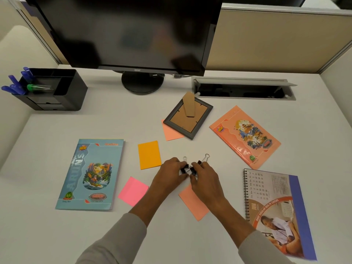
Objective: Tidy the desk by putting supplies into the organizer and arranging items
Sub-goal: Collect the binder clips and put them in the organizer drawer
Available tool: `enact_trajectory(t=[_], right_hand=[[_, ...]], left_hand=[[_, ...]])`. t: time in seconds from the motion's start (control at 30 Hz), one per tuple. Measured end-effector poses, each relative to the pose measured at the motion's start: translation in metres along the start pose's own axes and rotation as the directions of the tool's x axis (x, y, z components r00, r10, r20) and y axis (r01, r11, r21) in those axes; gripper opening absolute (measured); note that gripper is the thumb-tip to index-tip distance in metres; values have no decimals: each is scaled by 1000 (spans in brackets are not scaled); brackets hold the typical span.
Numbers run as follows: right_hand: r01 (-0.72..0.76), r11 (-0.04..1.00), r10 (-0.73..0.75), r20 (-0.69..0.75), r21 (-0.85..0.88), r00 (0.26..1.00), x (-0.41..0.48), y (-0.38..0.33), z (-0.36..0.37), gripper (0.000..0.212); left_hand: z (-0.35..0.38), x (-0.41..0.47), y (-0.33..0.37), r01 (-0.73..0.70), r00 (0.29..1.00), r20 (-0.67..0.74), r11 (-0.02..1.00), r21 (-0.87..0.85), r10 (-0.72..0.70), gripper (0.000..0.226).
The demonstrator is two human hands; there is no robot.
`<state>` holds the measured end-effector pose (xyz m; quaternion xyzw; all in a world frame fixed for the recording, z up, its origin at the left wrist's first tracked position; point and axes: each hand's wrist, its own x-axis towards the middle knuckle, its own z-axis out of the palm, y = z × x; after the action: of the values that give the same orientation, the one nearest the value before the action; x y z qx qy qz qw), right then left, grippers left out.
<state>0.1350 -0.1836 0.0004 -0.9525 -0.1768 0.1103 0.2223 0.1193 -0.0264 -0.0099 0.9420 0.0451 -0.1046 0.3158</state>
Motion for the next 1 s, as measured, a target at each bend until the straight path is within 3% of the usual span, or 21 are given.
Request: enact_trajectory(t=[0.5, 0.73, 0.87, 1.0], right_hand=[[-20, 998, 21, 24, -63, 999, 8, -9, 6, 7], [27, 997, -27, -8, -75, 1000, 9, -7, 8, 20], [36, 999, -34, -48, 28, 998, 10, -6, 6, 22], [-12, 954, 40, -90, 299, 995, 10, -7, -5, 25]], left_hand=[[1, -2, -2, 163, 982, -85, 984, -77, -169, 42], [2, -4, -1, 200, 975, -78, 975, -99, -208, 38], [2, -7, -2, 202, 973, -86, 973, -116, -212, 37], [1, -10, -2, 204, 971, -97, 969, -141, -219, 37]])
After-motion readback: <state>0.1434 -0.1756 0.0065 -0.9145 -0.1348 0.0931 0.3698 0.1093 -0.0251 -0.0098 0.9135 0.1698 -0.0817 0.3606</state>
